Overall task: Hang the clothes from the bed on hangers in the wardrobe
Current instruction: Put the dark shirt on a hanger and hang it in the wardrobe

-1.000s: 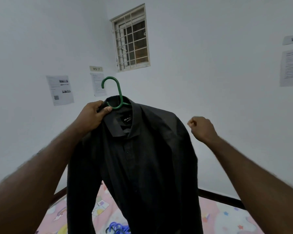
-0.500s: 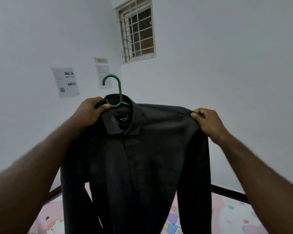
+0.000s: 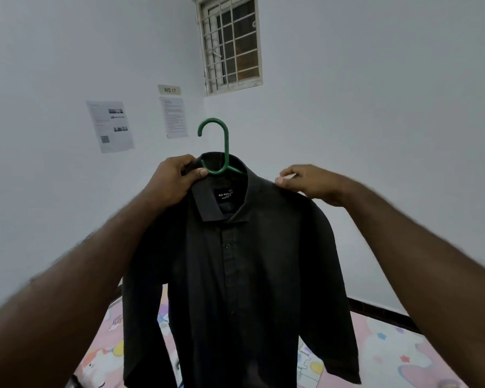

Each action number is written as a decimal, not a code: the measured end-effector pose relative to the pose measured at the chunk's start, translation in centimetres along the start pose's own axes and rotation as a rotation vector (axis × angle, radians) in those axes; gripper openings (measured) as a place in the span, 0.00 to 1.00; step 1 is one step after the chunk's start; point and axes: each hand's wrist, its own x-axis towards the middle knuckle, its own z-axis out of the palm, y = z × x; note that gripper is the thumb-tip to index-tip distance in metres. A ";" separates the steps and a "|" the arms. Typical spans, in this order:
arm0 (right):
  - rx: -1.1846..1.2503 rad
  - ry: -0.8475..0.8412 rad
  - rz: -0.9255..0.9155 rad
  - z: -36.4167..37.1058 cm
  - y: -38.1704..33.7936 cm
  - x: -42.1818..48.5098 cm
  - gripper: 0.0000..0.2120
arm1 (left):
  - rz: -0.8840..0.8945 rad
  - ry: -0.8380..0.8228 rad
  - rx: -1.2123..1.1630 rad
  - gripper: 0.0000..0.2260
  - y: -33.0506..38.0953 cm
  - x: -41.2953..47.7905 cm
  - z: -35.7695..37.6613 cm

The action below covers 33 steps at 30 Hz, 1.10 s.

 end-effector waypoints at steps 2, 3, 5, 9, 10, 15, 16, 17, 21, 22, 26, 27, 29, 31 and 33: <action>0.030 -0.083 0.026 0.2 1.0 0.2 0.13 | -0.001 0.008 0.015 0.09 0.2 -0.2 -0.1; 0.074 -0.073 0.002 0.4 1.5 0.1 0.08 | -0.007 0.006 0.024 0.08 0.2 -0.4 -0.2; 0.156 0.042 -0.064 1.1 2.2 -0.1 0.05 | -0.025 -0.011 0.026 0.08 0.0 -0.8 -0.5; -0.125 0.555 -0.348 3.3 2.2 -0.4 0.01 | -0.069 0.000 0.068 0.10 -0.1 -1.0 -0.4; -0.228 0.670 -0.461 4.1 2.2 -0.8 0.01 | -0.085 0.032 0.081 0.10 0.1 -0.9 -0.3; -0.362 0.456 -0.403 6.6 3.3 -2.6 0.06 | -0.085 0.139 0.088 0.11 0.5 -0.9 -0.5; -0.345 0.475 -0.362 6.5 3.6 -2.8 0.08 | -0.071 0.127 0.081 0.10 0.5 -0.9 -0.7; -0.301 0.553 -0.335 6.0 3.8 -2.8 0.09 | -0.060 0.101 0.067 0.09 0.5 -1.0 -0.9; -0.178 0.551 -0.297 3.2 2.9 -2.3 0.13 | -0.004 0.006 0.047 0.06 0.8 -1.1 -0.9; -0.181 0.402 -0.276 2.8 2.5 -2.0 0.13 | 0.010 0.004 0.041 0.06 1.0 -1.1 -0.7; -0.058 0.053 -0.197 2.3 2.0 -2.0 0.10 | 0.022 0.047 0.037 0.07 1.0 -1.2 -0.1; -0.040 0.034 -0.188 2.3 2.0 -2.1 0.10 | 0.015 0.060 0.032 0.07 0.9 -1.3 -0.1; -0.038 -0.011 -0.181 2.3 1.7 -2.3 0.10 | 0.002 0.087 0.010 0.07 0.6 -1.3 -0.1; -0.157 -0.012 -0.195 2.5 0.8 -2.1 0.10 | -0.002 0.107 -0.017 0.07 0.7 -1.3 0.0; -0.324 0.030 -0.253 2.8 -0.3 -1.4 0.09 | -0.004 0.127 -0.054 0.07 1.2 -1.2 0.2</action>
